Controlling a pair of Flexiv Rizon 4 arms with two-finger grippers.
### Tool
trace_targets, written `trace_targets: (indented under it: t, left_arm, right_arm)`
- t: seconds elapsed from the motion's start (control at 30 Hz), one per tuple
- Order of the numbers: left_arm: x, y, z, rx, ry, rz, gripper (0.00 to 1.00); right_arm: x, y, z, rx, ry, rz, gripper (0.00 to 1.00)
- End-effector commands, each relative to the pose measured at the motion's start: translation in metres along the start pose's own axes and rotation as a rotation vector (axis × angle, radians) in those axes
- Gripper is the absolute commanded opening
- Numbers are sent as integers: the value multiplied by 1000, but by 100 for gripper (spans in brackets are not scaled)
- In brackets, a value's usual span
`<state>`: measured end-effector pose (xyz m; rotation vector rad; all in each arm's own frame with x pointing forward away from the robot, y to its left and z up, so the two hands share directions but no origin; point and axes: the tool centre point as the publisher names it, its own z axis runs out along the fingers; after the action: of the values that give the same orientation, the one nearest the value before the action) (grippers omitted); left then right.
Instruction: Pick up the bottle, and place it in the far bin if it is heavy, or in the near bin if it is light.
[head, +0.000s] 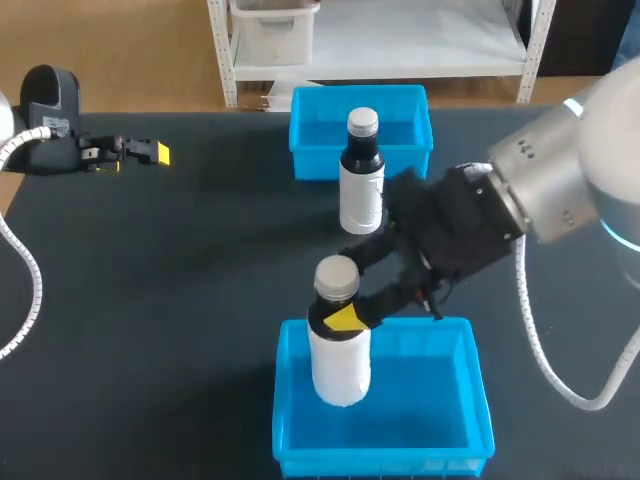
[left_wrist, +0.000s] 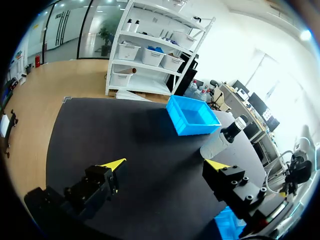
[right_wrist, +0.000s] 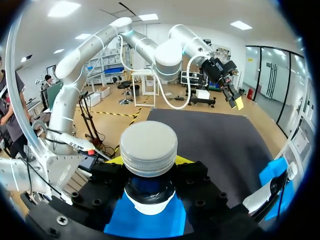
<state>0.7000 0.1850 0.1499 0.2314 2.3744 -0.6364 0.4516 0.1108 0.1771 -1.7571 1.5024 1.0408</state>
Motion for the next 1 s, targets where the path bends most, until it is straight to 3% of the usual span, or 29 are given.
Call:
trace_targets:
  t: [0.03, 0.7, 1.0]
  left_arm:
    - [0, 0, 0, 0, 0, 0, 100]
    - [0, 0, 0, 0, 0, 0, 100]
    - [0, 0, 0, 0, 0, 0, 100]
  right_arm:
    - [7, -6, 9, -7, -9, -5, 0]
    - [31, -14, 24, -26, -10, 22, 0]
    - [35, -13, 26, -29, -11, 24, 25]
